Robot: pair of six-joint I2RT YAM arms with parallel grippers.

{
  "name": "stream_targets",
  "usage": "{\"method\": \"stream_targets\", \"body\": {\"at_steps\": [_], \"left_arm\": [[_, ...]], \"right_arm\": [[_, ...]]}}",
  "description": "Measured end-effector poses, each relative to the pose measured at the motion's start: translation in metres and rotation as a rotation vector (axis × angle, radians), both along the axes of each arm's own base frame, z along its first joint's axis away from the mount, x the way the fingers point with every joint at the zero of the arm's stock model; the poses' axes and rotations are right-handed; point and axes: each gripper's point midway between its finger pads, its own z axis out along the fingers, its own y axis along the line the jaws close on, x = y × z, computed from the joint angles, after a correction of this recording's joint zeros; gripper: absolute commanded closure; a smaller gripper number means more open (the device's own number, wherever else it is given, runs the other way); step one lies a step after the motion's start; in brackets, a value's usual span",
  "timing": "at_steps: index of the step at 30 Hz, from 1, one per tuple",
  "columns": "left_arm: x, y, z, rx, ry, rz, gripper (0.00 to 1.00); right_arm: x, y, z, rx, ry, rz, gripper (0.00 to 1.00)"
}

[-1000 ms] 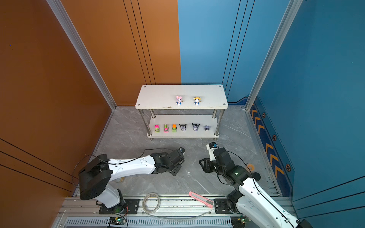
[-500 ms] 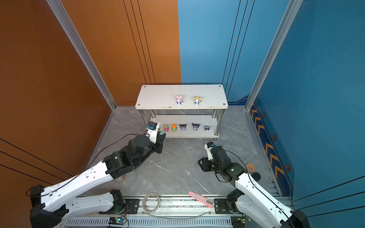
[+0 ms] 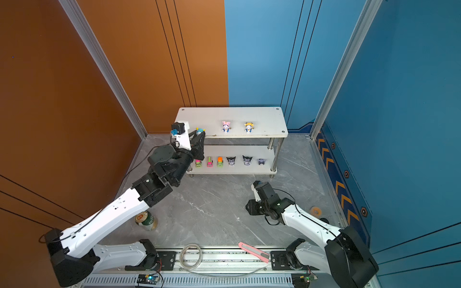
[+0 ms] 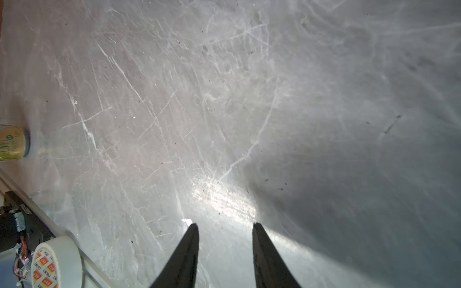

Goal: Organize plastic toys on shelves
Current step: Place the plastic toy on the shelf.

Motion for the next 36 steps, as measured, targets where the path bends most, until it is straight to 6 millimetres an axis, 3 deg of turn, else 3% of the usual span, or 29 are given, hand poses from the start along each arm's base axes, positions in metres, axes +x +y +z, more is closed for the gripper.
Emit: {"method": "stream_targets", "body": {"at_steps": [6,17,26,36], "left_arm": [[0.039,0.004,0.022,0.014,-0.024,0.084,0.91],[0.102,0.007,-0.021,0.11,0.094,0.201,0.91],[0.118,0.031,-0.034,0.08,0.143,0.261,0.9],[0.121,0.034,-0.044,0.048,0.179,0.265,0.88]], "right_arm": [[0.002,0.015,-0.004,0.014,-0.018,0.04,0.64],[0.006,0.022,0.011,0.051,-0.074,0.05,0.64],[0.007,0.022,0.014,0.057,-0.085,0.052,0.64],[0.012,0.022,0.01,0.055,-0.086,0.046,0.64]]}}
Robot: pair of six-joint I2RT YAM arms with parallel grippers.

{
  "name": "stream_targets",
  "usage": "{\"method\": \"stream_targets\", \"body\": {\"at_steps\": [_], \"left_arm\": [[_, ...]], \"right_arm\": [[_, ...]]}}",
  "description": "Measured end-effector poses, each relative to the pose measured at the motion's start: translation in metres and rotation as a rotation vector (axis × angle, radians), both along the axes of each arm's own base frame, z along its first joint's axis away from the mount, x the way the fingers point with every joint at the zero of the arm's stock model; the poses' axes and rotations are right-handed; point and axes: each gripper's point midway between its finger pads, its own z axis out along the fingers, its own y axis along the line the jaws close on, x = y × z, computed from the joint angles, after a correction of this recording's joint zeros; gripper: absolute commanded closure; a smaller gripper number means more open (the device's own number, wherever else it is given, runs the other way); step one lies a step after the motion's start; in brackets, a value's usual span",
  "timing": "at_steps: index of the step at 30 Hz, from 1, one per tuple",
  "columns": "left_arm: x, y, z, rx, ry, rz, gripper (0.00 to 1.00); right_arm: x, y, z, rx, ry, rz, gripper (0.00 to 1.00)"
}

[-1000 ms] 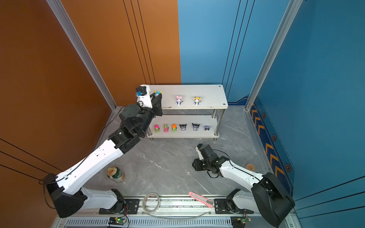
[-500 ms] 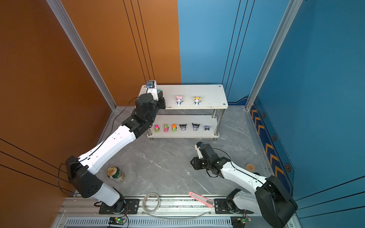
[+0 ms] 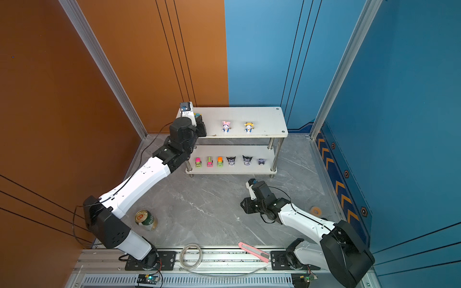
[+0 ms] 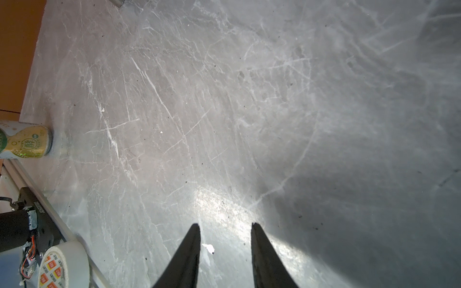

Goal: Organize plastic toys on shelves
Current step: Place the plastic toy on the shelf.

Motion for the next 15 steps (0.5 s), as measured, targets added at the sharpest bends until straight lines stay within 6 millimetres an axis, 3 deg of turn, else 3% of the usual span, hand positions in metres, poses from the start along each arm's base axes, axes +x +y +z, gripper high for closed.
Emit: {"method": "stream_targets", "body": {"at_steps": [5,12,13,15], "left_arm": [[0.0031,0.0003,-0.0111,-0.003,0.032,0.007,0.86],[0.0033,0.0001,-0.0111,-0.015,0.032,0.008,0.84],[0.0033,0.0002,-0.0112,-0.016,0.032,0.008,0.82],[0.0033,0.0001,-0.0111,-0.018,0.032,0.008,0.68]], "right_arm": [[-0.0006,0.0002,-0.0033,-0.003,0.012,0.002,0.64],[0.0017,0.0019,-0.0009,0.004,-0.005,0.008,0.64],[0.0017,0.0019,-0.0009,0.003,-0.005,0.009,0.64],[0.0018,0.0017,-0.0009,0.002,-0.007,0.01,0.64]]}}
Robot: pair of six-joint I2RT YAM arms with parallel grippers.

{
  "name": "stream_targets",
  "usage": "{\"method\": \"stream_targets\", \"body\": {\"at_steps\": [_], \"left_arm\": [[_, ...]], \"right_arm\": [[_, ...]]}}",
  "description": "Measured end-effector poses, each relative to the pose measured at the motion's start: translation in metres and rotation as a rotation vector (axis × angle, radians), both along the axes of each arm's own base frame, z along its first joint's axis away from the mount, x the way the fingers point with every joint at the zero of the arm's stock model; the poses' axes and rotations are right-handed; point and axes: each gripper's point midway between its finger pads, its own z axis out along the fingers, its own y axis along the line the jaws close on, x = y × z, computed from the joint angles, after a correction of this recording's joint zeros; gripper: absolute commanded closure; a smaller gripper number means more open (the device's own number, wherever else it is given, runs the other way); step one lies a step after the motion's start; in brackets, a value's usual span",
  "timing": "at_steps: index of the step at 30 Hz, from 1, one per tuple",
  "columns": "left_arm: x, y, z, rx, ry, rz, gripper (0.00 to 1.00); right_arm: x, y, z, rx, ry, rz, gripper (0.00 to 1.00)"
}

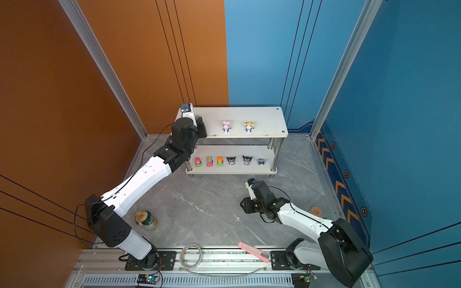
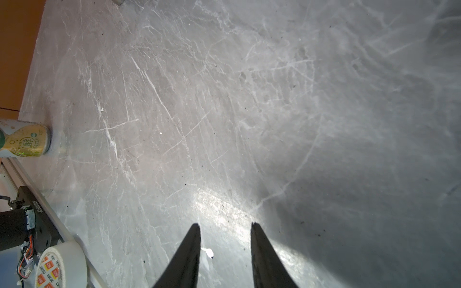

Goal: Organize plastic toys on shelves
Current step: Place the plastic toy on the shelf.

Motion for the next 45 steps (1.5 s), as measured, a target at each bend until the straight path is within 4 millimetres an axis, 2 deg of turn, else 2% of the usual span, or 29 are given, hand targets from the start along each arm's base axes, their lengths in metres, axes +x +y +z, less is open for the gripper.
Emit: {"method": "stream_targets", "body": {"at_steps": [2,6,22,24,28,33,40,45], "left_arm": [[0.0,0.0,0.0,-0.003,0.0,0.001,0.59],[0.0,0.0,-0.005,0.002,0.008,0.003,0.59],[-0.001,0.001,-0.003,-0.004,-0.001,0.006,0.58],[-0.003,0.003,-0.002,-0.004,0.0,0.006,0.52],[-0.009,0.006,0.006,-0.003,-0.006,0.006,0.33],[-0.013,0.01,0.019,0.006,-0.019,0.012,0.23],[-0.01,0.009,0.034,0.013,-0.007,0.012,0.24],[-0.001,0.003,0.026,0.039,0.05,0.011,0.27]], "right_arm": [[0.0,0.0,0.0,0.0,-0.001,0.0,0.64],[0.001,-0.001,0.0,-0.001,-0.002,-0.002,0.64],[0.001,-0.001,0.0,-0.002,-0.004,-0.001,0.64],[0.001,-0.001,0.0,-0.002,-0.004,-0.001,0.64],[0.001,-0.001,0.0,0.002,-0.001,0.002,0.64],[0.001,0.001,0.0,0.008,0.003,0.008,0.64],[0.001,0.001,-0.007,0.0,0.02,0.008,0.64],[0.001,0.001,-0.007,0.001,0.022,0.01,0.65]]}}
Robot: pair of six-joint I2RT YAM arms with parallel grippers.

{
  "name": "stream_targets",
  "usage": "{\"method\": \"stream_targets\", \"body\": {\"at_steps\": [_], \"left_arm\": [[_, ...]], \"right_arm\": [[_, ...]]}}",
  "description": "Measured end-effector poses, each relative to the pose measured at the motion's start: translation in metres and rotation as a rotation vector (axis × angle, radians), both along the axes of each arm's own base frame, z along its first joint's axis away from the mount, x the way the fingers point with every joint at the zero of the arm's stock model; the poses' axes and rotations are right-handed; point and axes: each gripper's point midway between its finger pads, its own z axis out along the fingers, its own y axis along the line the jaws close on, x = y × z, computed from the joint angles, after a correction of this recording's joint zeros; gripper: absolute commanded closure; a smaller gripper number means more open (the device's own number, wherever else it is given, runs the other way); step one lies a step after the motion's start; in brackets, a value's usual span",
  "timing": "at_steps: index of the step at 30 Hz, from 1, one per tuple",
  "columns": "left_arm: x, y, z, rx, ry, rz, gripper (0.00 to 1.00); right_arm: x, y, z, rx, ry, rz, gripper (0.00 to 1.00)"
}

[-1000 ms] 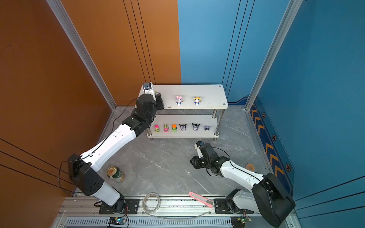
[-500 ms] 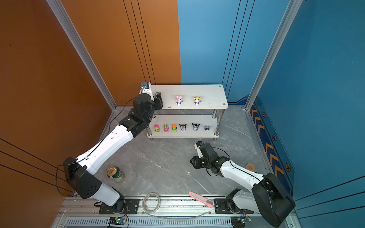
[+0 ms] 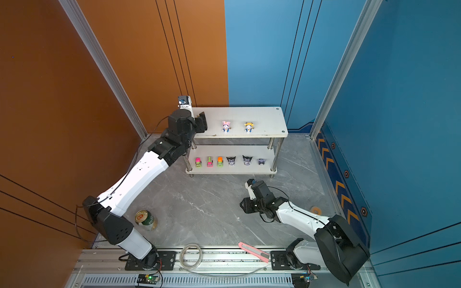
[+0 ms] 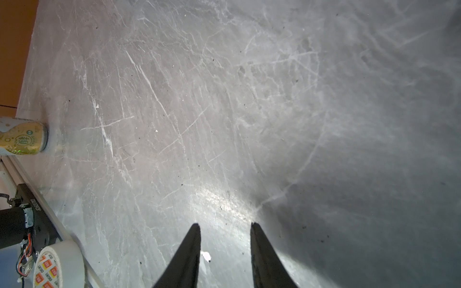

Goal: Organize plastic toys on shelves
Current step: Place the plastic toy on the shelf, then pick up the plastic toy from the shelf.

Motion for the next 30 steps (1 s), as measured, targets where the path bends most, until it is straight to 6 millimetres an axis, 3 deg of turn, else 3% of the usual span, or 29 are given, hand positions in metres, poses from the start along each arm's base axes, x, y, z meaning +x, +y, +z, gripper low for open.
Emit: {"method": "stream_targets", "body": {"at_steps": [10,24,30], "left_arm": [[0.012,0.0,-0.036,0.045,0.115,0.011,0.38],[0.014,0.003,-0.034,0.009,0.122,0.018,0.77],[0.015,0.005,-0.033,-0.002,0.12,0.017,0.84]], "right_arm": [[0.0,-0.003,0.003,0.007,-0.011,-0.008,0.64],[0.0,-0.007,0.003,0.01,-0.015,-0.019,0.64],[0.0,-0.007,0.004,0.011,-0.016,-0.019,0.64]]}}
